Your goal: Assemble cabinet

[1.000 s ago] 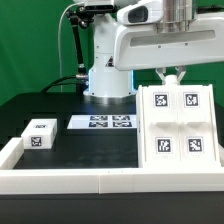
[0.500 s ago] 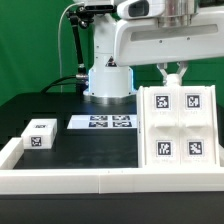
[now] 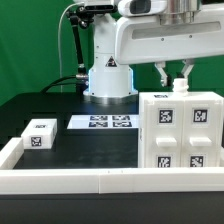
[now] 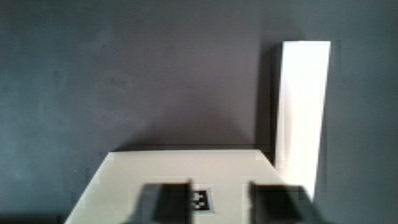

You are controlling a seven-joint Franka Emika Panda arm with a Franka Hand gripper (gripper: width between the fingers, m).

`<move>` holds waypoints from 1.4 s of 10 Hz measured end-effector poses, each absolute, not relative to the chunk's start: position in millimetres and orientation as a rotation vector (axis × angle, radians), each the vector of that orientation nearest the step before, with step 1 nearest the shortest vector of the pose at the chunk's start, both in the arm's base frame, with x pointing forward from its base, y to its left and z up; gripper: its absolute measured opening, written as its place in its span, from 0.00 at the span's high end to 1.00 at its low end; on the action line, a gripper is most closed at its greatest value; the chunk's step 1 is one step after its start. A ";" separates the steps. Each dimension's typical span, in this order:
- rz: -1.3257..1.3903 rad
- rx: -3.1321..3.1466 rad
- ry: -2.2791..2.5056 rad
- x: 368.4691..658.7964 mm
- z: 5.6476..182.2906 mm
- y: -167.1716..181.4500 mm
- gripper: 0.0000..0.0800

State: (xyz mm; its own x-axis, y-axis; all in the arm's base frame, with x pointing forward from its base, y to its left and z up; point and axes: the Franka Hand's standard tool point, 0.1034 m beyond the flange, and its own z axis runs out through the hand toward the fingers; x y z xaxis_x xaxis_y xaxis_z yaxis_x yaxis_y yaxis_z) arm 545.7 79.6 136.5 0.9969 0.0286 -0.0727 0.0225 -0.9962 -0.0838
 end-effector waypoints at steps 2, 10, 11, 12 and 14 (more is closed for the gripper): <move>0.113 -3.056 -0.039 545.6 136.4 79.6 0.46; 0.091 -3.059 -0.099 538.5 131.7 65.0 0.00; 0.089 -3.067 -0.110 520.3 123.3 39.0 0.00; 0.080 -3.073 -0.130 508.6 118.1 20.1 0.00; 0.057 -3.091 -0.132 483.5 107.1 -29.9 0.00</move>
Offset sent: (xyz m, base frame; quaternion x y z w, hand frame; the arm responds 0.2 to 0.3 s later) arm 0.0000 0.0000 0.0000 0.0000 0.0000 0.0000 1.0000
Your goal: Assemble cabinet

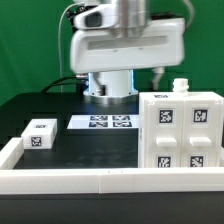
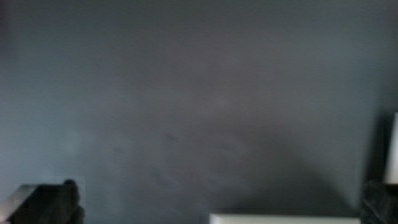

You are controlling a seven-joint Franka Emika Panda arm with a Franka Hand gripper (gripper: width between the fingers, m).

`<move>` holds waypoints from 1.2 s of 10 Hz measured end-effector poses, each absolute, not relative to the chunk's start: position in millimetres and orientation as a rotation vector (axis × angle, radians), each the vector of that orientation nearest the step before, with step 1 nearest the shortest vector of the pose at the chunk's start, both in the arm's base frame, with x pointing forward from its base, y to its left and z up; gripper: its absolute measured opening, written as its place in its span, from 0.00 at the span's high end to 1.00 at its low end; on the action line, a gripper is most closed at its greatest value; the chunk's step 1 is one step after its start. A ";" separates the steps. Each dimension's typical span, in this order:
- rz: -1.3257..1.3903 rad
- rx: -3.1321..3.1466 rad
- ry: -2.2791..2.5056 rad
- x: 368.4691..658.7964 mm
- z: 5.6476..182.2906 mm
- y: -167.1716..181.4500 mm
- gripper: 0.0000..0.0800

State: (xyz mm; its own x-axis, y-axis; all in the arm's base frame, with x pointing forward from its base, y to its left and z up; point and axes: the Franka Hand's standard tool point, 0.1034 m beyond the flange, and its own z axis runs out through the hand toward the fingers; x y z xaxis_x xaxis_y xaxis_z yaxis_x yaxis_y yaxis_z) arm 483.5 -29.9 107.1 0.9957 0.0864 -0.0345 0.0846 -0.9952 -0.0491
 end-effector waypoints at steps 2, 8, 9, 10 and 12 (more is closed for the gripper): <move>0.050 -3.104 -0.112 476.8 101.6 -65.7 0.00; 0.051 -3.102 -0.132 477.4 101.1 -60.7 0.00; 0.051 -3.102 -0.132 477.4 101.1 -60.7 0.00; 0.053 -3.102 -0.136 476.8 100.5 -61.8 0.00; 0.041 -3.093 -0.288 453.1 82.3 -104.2 0.00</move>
Offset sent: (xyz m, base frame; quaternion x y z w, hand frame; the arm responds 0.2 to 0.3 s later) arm 0.0000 0.0000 0.0000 0.0000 0.0000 0.0000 1.0000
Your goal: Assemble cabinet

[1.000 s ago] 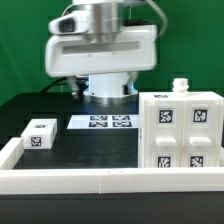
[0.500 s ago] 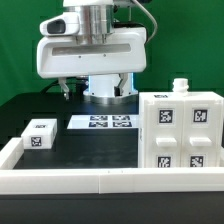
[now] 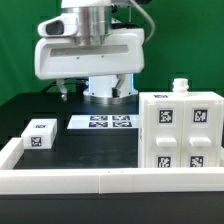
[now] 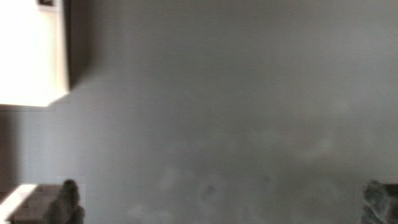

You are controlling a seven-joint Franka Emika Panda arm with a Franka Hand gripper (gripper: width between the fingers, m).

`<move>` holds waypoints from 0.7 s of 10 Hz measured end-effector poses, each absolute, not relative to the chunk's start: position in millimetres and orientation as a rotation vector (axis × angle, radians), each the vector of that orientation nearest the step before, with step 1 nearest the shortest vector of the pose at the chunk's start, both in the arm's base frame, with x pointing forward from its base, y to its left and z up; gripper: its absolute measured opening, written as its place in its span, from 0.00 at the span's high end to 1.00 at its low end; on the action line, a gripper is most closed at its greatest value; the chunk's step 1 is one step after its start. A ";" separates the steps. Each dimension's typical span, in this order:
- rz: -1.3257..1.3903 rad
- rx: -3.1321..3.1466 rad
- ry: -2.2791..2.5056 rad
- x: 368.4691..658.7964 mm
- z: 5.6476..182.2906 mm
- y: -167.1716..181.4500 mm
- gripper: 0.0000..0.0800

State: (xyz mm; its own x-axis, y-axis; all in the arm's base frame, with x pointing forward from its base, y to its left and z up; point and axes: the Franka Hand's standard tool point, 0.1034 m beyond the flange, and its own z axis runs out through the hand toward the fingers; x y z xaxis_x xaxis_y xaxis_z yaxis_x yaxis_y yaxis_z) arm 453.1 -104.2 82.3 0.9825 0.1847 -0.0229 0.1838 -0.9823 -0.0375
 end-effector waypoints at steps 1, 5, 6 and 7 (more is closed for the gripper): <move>0.060 -3.092 -0.293 443.3 73.6 -126.9 0.00; 0.111 -3.091 -0.295 431.7 46.9 -172.0 0.00; 0.115 -3.093 -0.294 434.4 42.7 -177.7 0.00; 0.121 -3.094 -0.292 436.1 38.3 -182.4 0.00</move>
Offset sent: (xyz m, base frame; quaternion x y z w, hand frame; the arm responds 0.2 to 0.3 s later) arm -0.0039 -0.0419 -0.0188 0.0021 0.0061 -0.0016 1.0000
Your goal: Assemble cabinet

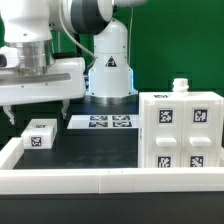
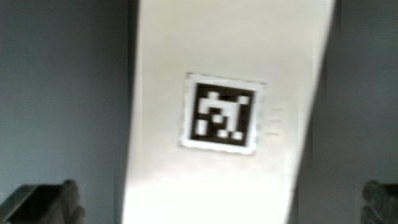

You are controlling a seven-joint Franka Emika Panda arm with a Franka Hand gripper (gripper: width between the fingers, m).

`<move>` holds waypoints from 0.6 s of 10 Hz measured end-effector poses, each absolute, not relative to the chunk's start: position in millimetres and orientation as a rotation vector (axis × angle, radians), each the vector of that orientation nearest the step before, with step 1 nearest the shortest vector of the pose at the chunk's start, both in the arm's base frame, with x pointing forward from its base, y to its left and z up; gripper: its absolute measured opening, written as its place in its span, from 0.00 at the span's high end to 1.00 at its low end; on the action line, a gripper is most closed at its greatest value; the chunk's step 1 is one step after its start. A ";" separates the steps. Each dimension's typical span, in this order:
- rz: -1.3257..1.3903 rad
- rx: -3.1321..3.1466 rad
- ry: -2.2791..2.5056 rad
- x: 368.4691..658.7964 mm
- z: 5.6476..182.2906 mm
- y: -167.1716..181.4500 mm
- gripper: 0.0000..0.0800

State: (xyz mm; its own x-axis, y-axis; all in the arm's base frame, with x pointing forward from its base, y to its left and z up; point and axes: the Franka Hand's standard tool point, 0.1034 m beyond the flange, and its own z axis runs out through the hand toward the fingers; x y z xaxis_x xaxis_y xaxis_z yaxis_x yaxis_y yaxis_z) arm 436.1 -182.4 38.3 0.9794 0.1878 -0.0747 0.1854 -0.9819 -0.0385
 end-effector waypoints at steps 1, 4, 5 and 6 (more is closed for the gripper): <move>0.130 -3.093 -0.293 435.7 34.5 -182.1 0.00; 0.134 -3.104 -0.307 432.5 18.9 -182.8 0.00; 0.137 -3.107 -0.308 430.9 14.6 -183.0 0.00; 0.144 -3.108 -0.311 428.6 9.4 -182.2 0.00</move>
Offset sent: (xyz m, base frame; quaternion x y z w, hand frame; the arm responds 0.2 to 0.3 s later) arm 0.0008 -0.0023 -0.0231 -0.0039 0.0258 -0.0015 0.9997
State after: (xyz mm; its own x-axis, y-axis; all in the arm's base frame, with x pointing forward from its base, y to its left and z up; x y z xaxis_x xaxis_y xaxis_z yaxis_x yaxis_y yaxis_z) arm 428.6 -182.2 9.4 0.9759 0.1986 -0.0902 0.1972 -0.9801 -0.0242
